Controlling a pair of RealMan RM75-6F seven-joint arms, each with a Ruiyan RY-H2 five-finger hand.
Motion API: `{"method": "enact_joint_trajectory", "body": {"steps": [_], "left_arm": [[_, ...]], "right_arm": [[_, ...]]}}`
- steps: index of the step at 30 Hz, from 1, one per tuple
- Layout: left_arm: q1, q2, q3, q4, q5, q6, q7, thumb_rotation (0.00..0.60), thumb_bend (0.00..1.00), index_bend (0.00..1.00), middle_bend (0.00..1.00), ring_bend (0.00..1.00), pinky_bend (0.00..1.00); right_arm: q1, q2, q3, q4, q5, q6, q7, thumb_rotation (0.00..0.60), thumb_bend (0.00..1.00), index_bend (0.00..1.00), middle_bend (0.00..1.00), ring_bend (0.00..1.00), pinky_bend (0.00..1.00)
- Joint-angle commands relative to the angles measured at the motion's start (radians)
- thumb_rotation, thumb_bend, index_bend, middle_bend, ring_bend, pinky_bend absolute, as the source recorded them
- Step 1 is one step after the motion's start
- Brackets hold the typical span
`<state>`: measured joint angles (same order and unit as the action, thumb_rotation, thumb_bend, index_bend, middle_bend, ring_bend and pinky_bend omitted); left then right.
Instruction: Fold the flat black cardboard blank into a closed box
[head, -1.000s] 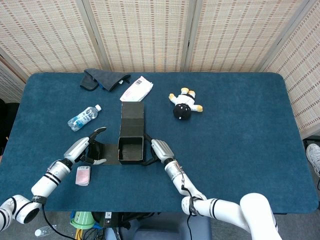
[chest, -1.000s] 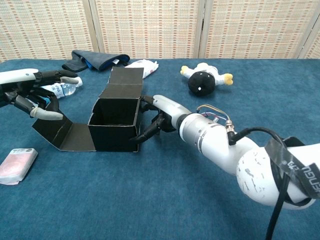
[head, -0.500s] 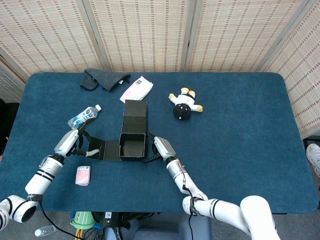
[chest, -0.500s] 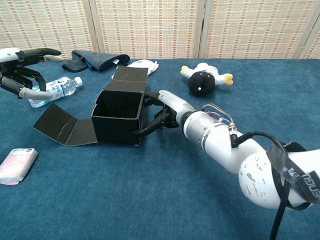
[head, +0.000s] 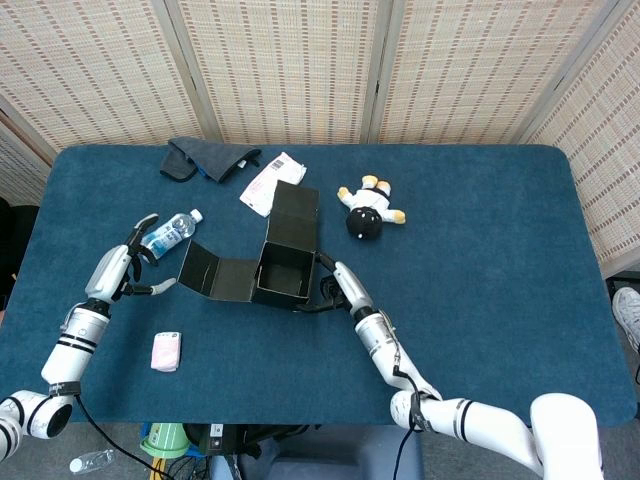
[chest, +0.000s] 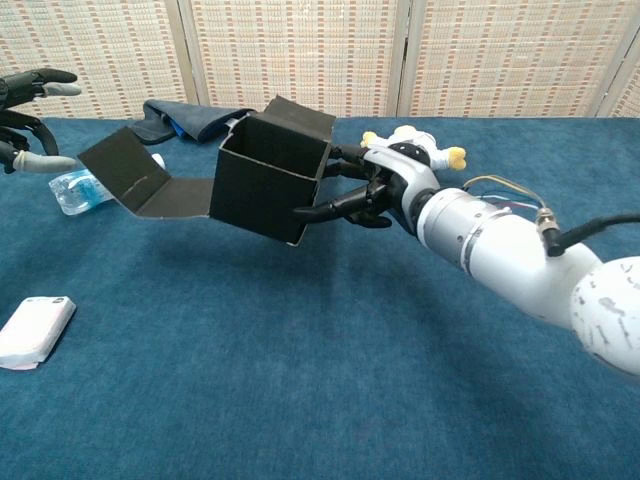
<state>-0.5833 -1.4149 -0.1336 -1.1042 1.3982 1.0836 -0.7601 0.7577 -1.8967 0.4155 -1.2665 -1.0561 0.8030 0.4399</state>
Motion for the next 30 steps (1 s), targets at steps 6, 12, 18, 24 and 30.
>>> {"method": "enact_joint_trajectory", "body": {"steps": [6, 12, 18, 24, 30], "left_arm": [[0.001, -0.08, -0.005, 0.108, 0.012, 0.023, 0.004, 0.6, 0.14, 0.0, 0.0, 0.48, 0.72], [-0.002, -0.186, -0.019, 0.186, 0.062, 0.138, -0.046, 0.6, 0.14, 0.0, 0.0, 0.48, 0.72], [-0.027, -0.239, -0.012, 0.207, 0.114, 0.187, -0.079, 0.6, 0.14, 0.0, 0.0, 0.48, 0.72], [-0.04, -0.274, -0.022, 0.204, 0.127, 0.227, -0.099, 0.6, 0.14, 0.0, 0.0, 0.48, 0.72], [-0.046, -0.293, -0.023, 0.223, 0.133, 0.244, -0.097, 0.6, 0.14, 0.0, 0.0, 0.49, 0.72]], "right_arm": [[-0.029, 0.032, 0.038, -0.065, 0.03, -0.009, 0.078, 0.6, 0.02, 0.3, 0.42, 0.82, 1.0], [-0.017, 0.012, 0.056, -0.061, 0.062, -0.037, 0.112, 0.6, 0.03, 0.3, 0.43, 0.82, 1.0], [0.006, -0.021, 0.068, -0.037, 0.079, -0.039, 0.105, 0.6, 0.03, 0.3, 0.43, 0.82, 1.0], [0.023, -0.039, 0.066, -0.024, 0.082, -0.036, 0.079, 0.6, 0.03, 0.3, 0.43, 0.82, 1.0], [0.034, -0.035, 0.055, -0.022, 0.086, -0.055, 0.052, 0.6, 0.03, 0.3, 0.43, 0.82, 1.0]]}}
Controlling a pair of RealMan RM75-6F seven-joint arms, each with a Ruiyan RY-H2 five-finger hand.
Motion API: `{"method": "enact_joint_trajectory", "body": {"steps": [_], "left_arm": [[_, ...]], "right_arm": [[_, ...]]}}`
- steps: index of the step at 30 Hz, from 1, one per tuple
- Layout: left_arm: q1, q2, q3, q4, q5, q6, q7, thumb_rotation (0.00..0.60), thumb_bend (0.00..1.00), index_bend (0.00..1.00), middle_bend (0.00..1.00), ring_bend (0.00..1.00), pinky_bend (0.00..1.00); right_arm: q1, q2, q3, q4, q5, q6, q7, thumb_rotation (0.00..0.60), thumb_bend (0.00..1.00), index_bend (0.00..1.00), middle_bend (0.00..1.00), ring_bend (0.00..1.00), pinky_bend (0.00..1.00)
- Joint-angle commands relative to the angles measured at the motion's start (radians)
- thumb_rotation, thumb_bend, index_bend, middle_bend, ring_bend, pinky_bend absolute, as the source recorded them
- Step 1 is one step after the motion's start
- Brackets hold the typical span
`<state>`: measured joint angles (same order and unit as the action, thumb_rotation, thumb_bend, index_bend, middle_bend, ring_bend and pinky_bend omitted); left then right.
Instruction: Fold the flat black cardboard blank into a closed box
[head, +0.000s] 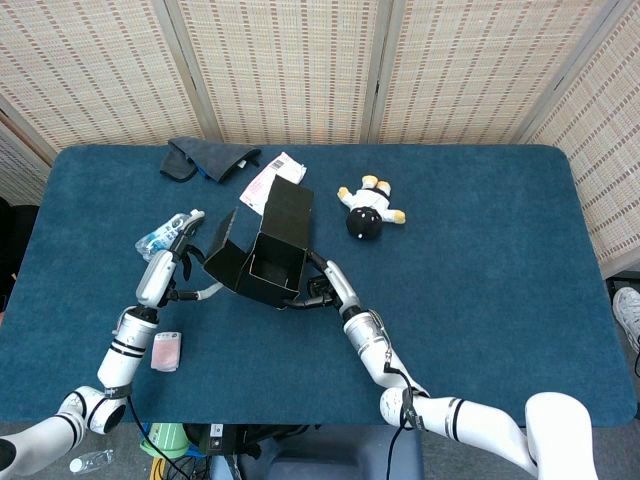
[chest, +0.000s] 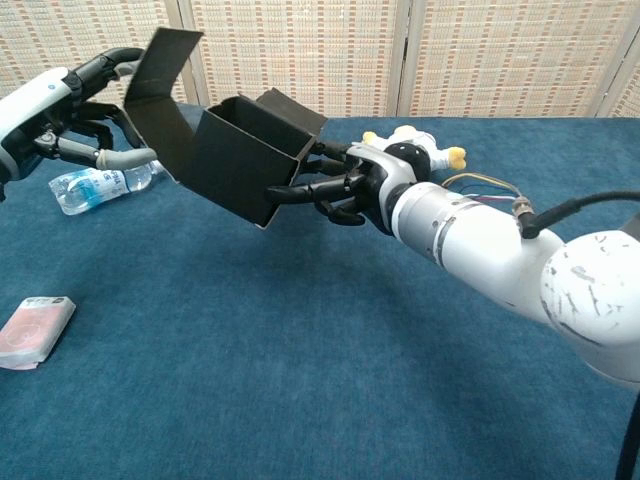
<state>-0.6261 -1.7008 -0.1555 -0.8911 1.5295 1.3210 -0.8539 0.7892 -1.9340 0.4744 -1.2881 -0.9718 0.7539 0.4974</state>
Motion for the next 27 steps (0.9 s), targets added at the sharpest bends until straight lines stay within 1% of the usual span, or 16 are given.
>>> {"method": "enact_joint_trajectory", "body": {"steps": [1, 8, 9, 16, 21, 23, 27], "left_arm": [[-0.005, -0.009, 0.0, 0.013, 0.003, 0.006, -0.003, 0.6, 0.14, 0.0, 0.0, 0.49, 0.72], [-0.019, -0.019, 0.013, 0.061, 0.03, 0.03, 0.02, 0.6, 0.14, 0.0, 0.0, 0.49, 0.72], [-0.02, -0.02, 0.015, 0.069, 0.033, 0.035, 0.025, 0.6, 0.14, 0.0, 0.0, 0.5, 0.72], [-0.028, -0.03, 0.037, 0.133, 0.069, 0.077, 0.053, 0.6, 0.14, 0.0, 0.0, 0.49, 0.72], [-0.048, -0.014, 0.08, 0.187, 0.128, 0.099, 0.09, 0.6, 0.14, 0.0, 0.0, 0.52, 0.72], [-0.058, -0.004, 0.099, 0.203, 0.151, 0.102, 0.107, 0.6, 0.14, 0.02, 0.0, 0.52, 0.72], [-0.074, 0.011, 0.12, 0.209, 0.174, 0.105, 0.124, 0.6, 0.14, 0.08, 0.0, 0.54, 0.72]], "right_arm": [[0.004, 0.004, -0.006, -0.002, 0.003, -0.011, -0.009, 0.6, 0.03, 0.3, 0.43, 0.82, 1.0], [0.016, 0.028, -0.016, -0.01, 0.01, -0.044, -0.038, 0.6, 0.03, 0.3, 0.44, 0.82, 1.0], [0.017, 0.032, -0.018, -0.011, 0.01, -0.049, -0.042, 0.6, 0.03, 0.3, 0.44, 0.82, 1.0], [0.032, 0.06, -0.029, -0.017, 0.023, -0.085, -0.073, 0.6, 0.03, 0.3, 0.44, 0.82, 1.0], [0.05, 0.08, -0.038, -0.022, 0.047, -0.112, -0.107, 0.6, 0.03, 0.3, 0.44, 0.82, 1.0], [0.057, 0.084, -0.04, -0.023, 0.058, -0.119, -0.119, 0.6, 0.03, 0.3, 0.44, 0.82, 1.0], [0.068, 0.089, -0.043, -0.021, 0.074, -0.128, -0.134, 0.6, 0.03, 0.3, 0.44, 0.82, 1.0]]}}
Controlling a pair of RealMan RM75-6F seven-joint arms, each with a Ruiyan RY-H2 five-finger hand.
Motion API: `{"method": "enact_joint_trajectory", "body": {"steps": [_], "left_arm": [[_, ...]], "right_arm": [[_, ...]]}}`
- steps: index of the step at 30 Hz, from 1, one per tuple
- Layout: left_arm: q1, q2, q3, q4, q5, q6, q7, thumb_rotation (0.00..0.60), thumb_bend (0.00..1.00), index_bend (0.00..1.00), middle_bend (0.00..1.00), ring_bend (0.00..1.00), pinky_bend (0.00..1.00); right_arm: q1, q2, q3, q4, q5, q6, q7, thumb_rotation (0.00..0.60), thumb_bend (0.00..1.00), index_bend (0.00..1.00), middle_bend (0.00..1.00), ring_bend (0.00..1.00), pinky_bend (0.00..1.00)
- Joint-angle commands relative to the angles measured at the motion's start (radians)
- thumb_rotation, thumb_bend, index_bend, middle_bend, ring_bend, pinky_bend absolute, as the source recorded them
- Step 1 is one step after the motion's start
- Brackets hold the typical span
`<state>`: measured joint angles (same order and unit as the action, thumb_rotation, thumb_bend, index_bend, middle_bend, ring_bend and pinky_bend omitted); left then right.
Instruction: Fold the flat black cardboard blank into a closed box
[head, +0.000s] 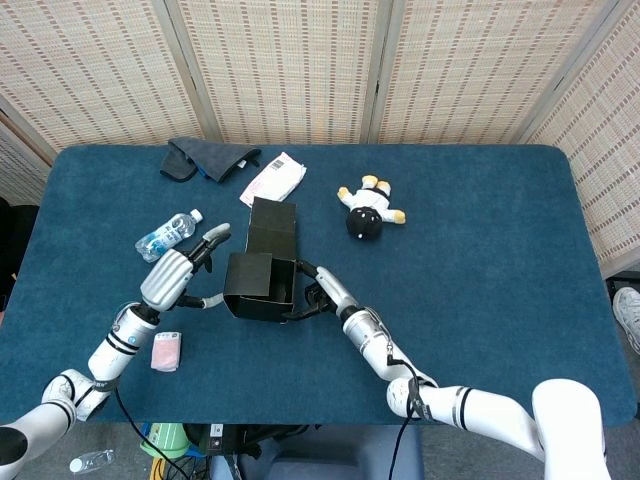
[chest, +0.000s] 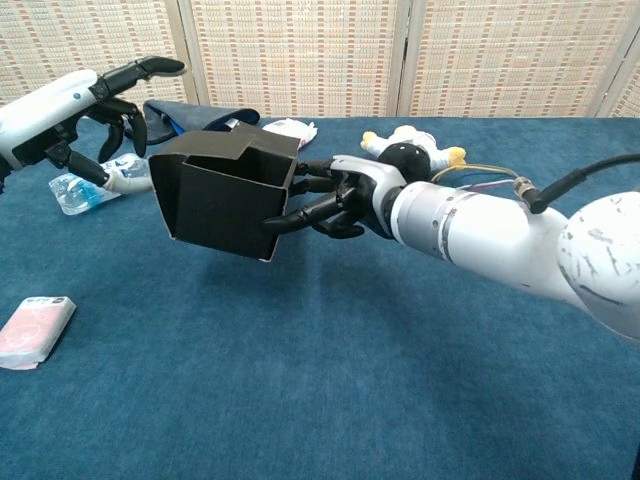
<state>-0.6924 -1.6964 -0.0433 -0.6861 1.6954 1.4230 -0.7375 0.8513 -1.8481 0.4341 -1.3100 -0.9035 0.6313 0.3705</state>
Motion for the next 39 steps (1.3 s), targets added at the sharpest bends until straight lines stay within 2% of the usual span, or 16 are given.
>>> {"method": "enact_joint_trajectory", "body": {"steps": [1, 12, 15, 25, 33, 39], "left_arm": [[-0.011, 0.009, 0.011, 0.005, 0.012, 0.004, 0.012, 0.6, 0.14, 0.09, 0.0, 0.54, 0.72], [-0.054, 0.044, 0.061, 0.02, 0.068, 0.006, 0.078, 0.6, 0.14, 0.17, 0.0, 0.55, 0.72], [-0.067, 0.058, 0.075, 0.018, 0.083, 0.002, 0.098, 0.6, 0.14, 0.21, 0.04, 0.55, 0.72], [-0.104, 0.122, 0.12, -0.052, 0.111, -0.054, 0.137, 0.6, 0.14, 0.25, 0.09, 0.55, 0.71], [-0.133, 0.173, 0.15, -0.129, 0.135, -0.092, 0.17, 0.6, 0.14, 0.32, 0.18, 0.55, 0.71], [-0.143, 0.188, 0.152, -0.158, 0.136, -0.097, 0.177, 0.6, 0.14, 0.38, 0.27, 0.55, 0.7]], "right_arm": [[0.008, 0.003, -0.003, 0.002, 0.008, -0.006, -0.011, 0.6, 0.03, 0.3, 0.44, 0.82, 1.0], [0.03, 0.013, -0.009, 0.01, 0.019, -0.021, -0.035, 0.6, 0.03, 0.31, 0.44, 0.82, 1.0], [0.035, 0.011, -0.011, 0.016, 0.018, -0.021, -0.038, 0.6, 0.03, 0.31, 0.45, 0.82, 1.0], [0.051, -0.002, -0.008, 0.039, 0.005, -0.012, -0.043, 0.6, 0.03, 0.31, 0.45, 0.82, 1.0], [0.064, -0.019, -0.005, 0.064, -0.002, -0.012, -0.041, 0.6, 0.03, 0.32, 0.45, 0.82, 1.0], [0.072, -0.022, 0.0, 0.076, -0.001, -0.013, -0.042, 0.6, 0.03, 0.32, 0.45, 0.82, 1.0]]}}
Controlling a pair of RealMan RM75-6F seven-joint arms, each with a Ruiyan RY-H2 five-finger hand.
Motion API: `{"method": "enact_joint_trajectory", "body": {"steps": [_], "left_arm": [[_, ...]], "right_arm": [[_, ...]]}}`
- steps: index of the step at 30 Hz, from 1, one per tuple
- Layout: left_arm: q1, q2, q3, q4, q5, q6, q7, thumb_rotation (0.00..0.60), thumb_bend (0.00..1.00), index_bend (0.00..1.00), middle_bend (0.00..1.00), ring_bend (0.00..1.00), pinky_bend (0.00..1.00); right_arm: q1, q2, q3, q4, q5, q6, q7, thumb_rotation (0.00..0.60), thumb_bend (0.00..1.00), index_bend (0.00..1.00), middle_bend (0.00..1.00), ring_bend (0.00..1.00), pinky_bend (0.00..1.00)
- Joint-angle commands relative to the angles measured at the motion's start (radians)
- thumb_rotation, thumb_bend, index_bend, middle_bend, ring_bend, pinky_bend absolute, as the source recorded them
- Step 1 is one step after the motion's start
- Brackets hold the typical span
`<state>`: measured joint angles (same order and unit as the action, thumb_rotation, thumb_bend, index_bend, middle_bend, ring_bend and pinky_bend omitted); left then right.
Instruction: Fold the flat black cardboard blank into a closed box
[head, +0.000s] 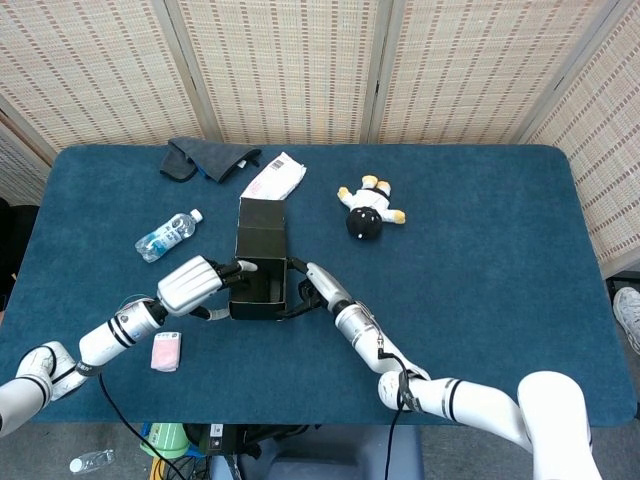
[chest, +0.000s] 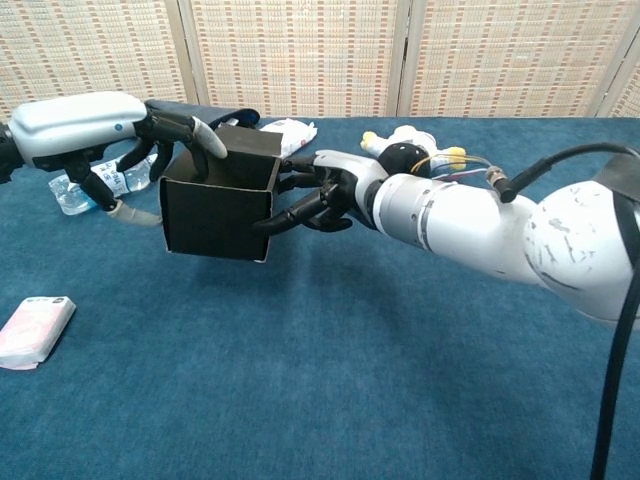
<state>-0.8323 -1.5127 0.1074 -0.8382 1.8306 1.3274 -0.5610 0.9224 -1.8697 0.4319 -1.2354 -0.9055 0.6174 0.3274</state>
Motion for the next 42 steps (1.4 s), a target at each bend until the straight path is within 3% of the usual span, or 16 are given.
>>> {"method": "enact_joint_trajectory", "body": {"steps": [1, 20, 27, 30, 38, 42], "left_arm": [[-0.005, 0.006, 0.003, -0.008, 0.002, -0.003, -0.001, 0.6, 0.14, 0.39, 0.28, 0.56, 0.7], [-0.007, -0.016, 0.023, 0.017, 0.019, 0.007, 0.035, 0.6, 0.14, 0.62, 0.55, 0.59, 0.69], [0.003, -0.033, 0.022, 0.037, 0.011, 0.017, 0.055, 0.6, 0.14, 0.62, 0.57, 0.59, 0.68], [0.009, -0.034, 0.022, 0.035, 0.001, 0.007, 0.06, 0.6, 0.14, 0.53, 0.5, 0.58, 0.67], [0.03, -0.033, 0.006, 0.016, -0.033, 0.003, 0.084, 0.6, 0.14, 0.23, 0.13, 0.52, 0.64], [0.041, -0.019, -0.002, -0.005, -0.052, -0.002, 0.095, 0.6, 0.14, 0.13, 0.07, 0.52, 0.63]], "right_arm": [[0.002, 0.002, 0.004, 0.001, 0.002, -0.003, 0.003, 0.6, 0.03, 0.32, 0.45, 0.82, 1.0], [-0.005, -0.002, 0.001, 0.029, -0.089, -0.006, 0.071, 0.6, 0.03, 0.32, 0.45, 0.83, 1.0], [-0.005, -0.006, -0.009, 0.042, -0.11, 0.002, 0.072, 0.6, 0.03, 0.32, 0.45, 0.83, 1.0], [-0.004, -0.01, -0.013, 0.051, -0.112, 0.009, 0.066, 0.6, 0.03, 0.32, 0.45, 0.83, 1.0], [-0.004, -0.022, -0.022, 0.079, -0.114, 0.025, 0.05, 0.6, 0.03, 0.32, 0.45, 0.83, 1.0], [-0.002, -0.025, -0.023, 0.091, -0.114, 0.025, 0.046, 0.6, 0.03, 0.32, 0.45, 0.83, 1.0]]}}
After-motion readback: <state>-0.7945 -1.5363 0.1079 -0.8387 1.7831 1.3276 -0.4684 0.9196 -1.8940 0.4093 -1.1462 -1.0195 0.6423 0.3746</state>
